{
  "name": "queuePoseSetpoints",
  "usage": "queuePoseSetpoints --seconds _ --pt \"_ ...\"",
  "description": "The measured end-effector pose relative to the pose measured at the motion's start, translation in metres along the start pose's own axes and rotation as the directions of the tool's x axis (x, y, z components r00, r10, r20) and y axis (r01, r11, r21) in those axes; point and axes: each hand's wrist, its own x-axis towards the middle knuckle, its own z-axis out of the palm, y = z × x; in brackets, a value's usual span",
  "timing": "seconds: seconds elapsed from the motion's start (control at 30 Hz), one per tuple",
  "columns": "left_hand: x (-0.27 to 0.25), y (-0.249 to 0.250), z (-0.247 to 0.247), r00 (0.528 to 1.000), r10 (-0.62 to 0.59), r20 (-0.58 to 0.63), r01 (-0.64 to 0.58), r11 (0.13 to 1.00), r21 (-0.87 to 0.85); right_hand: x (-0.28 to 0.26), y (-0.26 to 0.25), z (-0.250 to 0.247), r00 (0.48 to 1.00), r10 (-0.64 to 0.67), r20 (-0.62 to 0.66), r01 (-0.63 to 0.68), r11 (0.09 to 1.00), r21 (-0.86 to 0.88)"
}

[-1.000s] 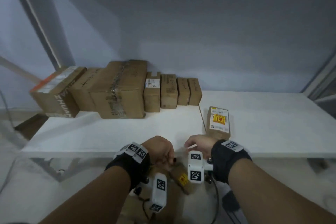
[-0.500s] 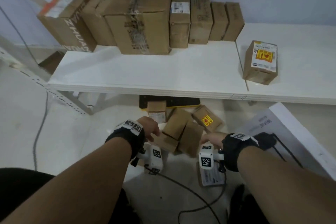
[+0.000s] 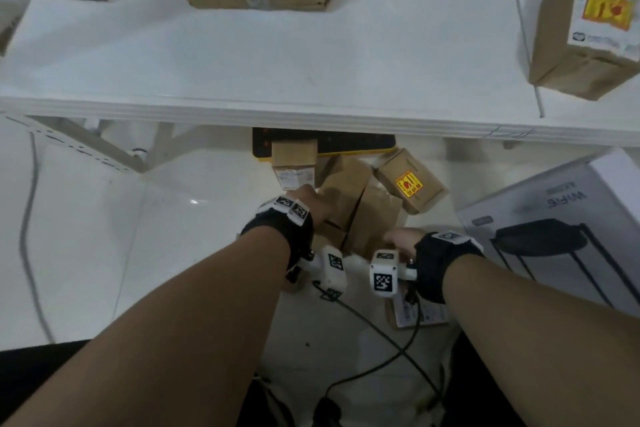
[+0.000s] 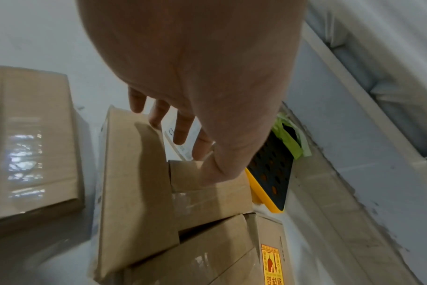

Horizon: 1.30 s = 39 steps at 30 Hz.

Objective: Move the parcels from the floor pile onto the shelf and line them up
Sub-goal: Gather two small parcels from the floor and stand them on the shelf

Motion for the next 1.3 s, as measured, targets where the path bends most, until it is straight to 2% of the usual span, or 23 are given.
queuePoseSetpoints --seconds 0.1,0.23,0.37,0.5,0.6,0.67,0.8,0.87,0.93,1.03,1.17,1.3 --pt "0.000 0.008 0.001 0.999 0.023 -0.037 -0.017 0.988 0.156 0.013 -0.004 0.009 0.999 -0.044 0.019 0.044 0.999 -0.008" --pt "0.009 0.007 0.008 0.997 0.056 0.056 -0.074 0.924 0.376 0.026 0.001 0.006 0.998 -0.029 0.049 0.029 1.000 0.010" --pt "0.015 0.005 0.018 0.993 0.087 0.081 -0.113 0.905 0.410 0.040 -0.001 0.011 0.999 -0.034 -0.038 0.034 0.999 -0.001" --pt "0.009 0.014 0.023 0.993 0.090 0.080 -0.114 0.906 0.408 0.041 -0.007 0.020 1.000 0.020 -0.010 -0.018 0.986 0.164" --pt "0.015 0.015 0.027 1.000 -0.028 0.012 0.025 0.973 0.229 0.044 0.004 0.017 0.999 0.038 -0.025 -0.033 0.982 0.185" --pt "0.019 0.012 0.029 0.996 -0.091 0.021 0.089 0.993 0.079 0.044 0.013 0.012 0.998 0.045 -0.043 -0.036 0.982 0.187" --pt "0.014 0.010 0.023 0.992 -0.073 0.102 0.074 0.997 -0.010 0.049 0.021 0.002 0.999 0.019 0.031 -0.027 0.958 0.287" --pt "0.009 0.012 0.021 0.989 -0.060 0.137 0.062 0.998 -0.011 0.071 0.031 -0.003 0.999 0.003 0.049 -0.018 0.948 0.318" --pt "0.007 0.013 0.022 0.987 -0.069 0.146 0.083 0.993 -0.087 0.091 0.042 -0.009 0.998 -0.031 0.047 0.013 0.938 0.346" --pt "0.000 0.014 0.017 0.984 -0.056 0.169 0.101 0.959 -0.265 0.067 0.038 -0.019 0.996 -0.075 0.038 0.054 0.917 0.395" --pt "-0.017 0.016 0.005 0.983 0.025 0.182 0.071 0.861 -0.503 0.015 0.027 -0.030 0.993 -0.117 0.008 0.101 0.889 0.447" --pt "-0.050 0.019 -0.015 0.973 0.089 0.211 0.066 0.772 -0.632 -0.020 0.031 -0.045 0.990 -0.139 -0.001 0.122 0.865 0.486"
